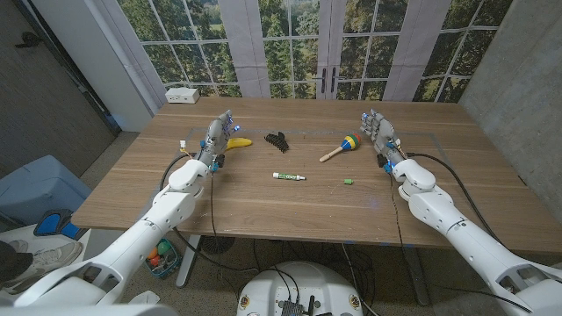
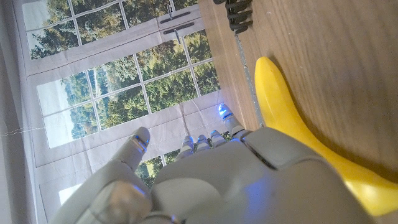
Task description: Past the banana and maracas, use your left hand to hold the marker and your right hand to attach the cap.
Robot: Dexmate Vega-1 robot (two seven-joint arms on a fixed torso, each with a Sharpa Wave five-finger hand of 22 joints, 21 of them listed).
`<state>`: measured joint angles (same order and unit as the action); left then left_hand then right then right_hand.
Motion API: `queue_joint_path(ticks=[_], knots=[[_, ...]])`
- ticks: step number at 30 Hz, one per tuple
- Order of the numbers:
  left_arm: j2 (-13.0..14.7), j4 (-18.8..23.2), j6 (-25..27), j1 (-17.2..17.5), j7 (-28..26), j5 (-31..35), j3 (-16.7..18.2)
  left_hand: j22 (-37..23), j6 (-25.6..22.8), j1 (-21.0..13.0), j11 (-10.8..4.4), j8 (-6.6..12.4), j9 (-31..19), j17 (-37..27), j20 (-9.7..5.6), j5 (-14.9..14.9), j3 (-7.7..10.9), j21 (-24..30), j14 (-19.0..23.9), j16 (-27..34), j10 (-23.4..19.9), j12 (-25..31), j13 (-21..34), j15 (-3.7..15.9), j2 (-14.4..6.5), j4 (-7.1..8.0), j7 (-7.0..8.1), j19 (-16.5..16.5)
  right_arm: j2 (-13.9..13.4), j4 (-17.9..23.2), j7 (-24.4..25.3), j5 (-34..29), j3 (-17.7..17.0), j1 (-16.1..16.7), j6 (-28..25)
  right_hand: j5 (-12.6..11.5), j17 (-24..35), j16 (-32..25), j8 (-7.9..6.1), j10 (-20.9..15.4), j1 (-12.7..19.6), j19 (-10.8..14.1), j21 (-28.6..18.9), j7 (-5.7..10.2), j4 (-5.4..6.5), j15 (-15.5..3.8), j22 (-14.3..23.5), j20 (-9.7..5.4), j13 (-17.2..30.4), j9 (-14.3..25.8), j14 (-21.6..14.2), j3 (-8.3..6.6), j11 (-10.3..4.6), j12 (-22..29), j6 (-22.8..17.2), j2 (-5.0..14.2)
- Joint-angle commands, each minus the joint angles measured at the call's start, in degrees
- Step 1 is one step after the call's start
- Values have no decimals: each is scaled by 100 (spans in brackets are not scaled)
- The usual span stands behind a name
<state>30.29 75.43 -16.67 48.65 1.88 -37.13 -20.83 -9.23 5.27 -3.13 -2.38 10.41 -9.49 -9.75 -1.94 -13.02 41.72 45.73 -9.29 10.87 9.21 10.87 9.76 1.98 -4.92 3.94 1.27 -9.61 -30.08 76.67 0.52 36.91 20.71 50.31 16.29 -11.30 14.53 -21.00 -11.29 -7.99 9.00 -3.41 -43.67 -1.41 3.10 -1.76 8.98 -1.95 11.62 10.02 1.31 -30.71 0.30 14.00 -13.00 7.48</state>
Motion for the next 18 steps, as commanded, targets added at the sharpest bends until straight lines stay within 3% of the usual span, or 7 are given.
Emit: queue_joint_path(ticks=[1,18], knots=[[149,150,4,-15,-57,169,5,-14,-61,-32,-5,39,-14,-10,-136,-32,41,30,44,35,-31,32,17,69,-448,-10,-5,-600,-15,123,203,74,-119,331,47,-25,24,-52,-37,-78,2,51,-20,0,35,-258,27,-588,6,15,-52,-19,-5,32,-64,232],[351,365,-120,-271,-438,1131,-236,-13,-218,-87,-20,47,-15,-1,-89,-13,42,-52,193,36,-209,53,15,81,-373,-143,40,-429,71,-48,314,9,-121,306,151,-5,-16,-35,-20,-158,-6,176,51,-53,4,-193,25,-527,1,16,-101,12,52,28,-116,158]])
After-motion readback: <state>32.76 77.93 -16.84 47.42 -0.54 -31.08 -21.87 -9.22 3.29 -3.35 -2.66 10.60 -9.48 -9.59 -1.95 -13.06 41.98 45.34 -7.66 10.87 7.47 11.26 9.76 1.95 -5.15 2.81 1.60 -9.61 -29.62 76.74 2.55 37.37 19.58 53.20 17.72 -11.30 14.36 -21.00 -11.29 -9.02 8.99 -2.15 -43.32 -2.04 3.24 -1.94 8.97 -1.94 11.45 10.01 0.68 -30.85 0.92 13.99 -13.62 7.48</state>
